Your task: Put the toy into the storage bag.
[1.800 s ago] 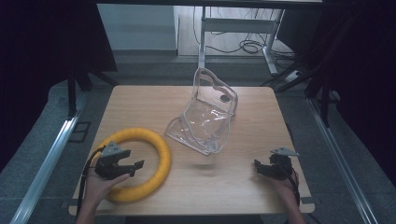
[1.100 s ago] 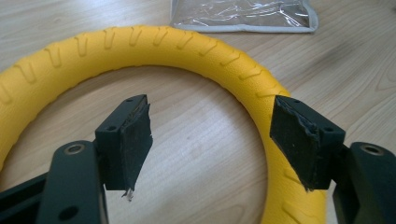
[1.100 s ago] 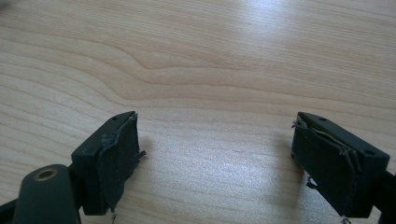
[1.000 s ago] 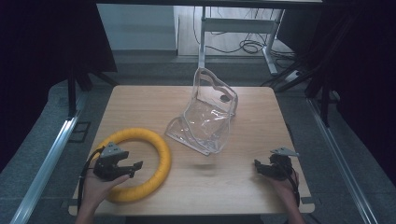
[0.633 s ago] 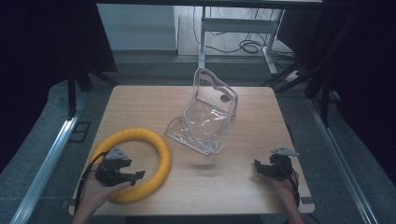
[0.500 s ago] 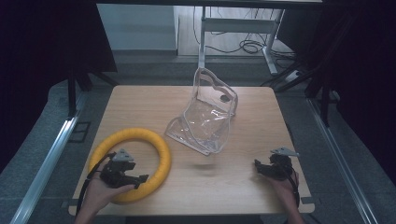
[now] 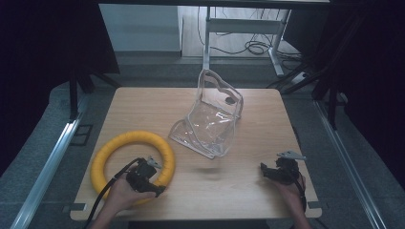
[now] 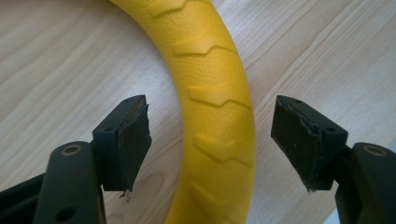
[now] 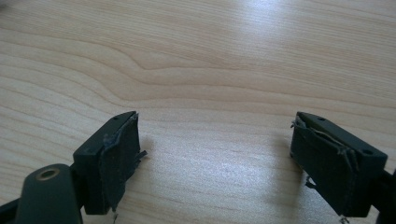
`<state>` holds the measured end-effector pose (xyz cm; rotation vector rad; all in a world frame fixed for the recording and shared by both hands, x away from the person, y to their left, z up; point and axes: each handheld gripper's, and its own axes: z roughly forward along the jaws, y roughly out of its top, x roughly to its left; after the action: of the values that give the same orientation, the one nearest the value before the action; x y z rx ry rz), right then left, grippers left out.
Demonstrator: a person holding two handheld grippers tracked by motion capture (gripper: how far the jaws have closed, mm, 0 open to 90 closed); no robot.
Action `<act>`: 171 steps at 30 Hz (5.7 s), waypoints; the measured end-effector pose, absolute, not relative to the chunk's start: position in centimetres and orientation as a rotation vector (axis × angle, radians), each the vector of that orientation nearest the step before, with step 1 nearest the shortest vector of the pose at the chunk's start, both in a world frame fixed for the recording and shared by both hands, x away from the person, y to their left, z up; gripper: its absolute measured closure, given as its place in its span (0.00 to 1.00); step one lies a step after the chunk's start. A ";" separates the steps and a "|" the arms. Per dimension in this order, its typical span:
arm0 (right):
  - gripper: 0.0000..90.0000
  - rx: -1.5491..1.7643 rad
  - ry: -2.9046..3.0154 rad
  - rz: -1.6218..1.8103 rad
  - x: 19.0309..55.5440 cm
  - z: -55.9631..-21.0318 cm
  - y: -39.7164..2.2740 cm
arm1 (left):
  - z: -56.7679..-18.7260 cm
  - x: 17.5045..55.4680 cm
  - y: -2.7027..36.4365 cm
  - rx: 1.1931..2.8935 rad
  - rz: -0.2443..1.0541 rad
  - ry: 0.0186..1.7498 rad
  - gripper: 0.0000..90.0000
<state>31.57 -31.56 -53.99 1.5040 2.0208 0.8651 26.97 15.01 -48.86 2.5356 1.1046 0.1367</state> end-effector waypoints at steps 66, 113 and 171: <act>0.18 1.532 1.993 0.851 31.6 -54.0 -31.7 | -38.9 26.2 23.2 1.777 0.327 0.998 0.56; 0.18 1.541 1.989 0.844 31.6 -53.9 -31.7 | -32.4 26.9 18.9 1.635 0.435 0.825 0.56; 0.18 1.540 1.983 0.848 31.6 -54.0 -31.7 | -27.1 29.1 10.7 1.687 0.476 0.608 0.56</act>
<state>31.58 -31.73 -53.96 1.5402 1.9825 0.8477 29.06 10.73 -27.10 1.6867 0.6077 0.4762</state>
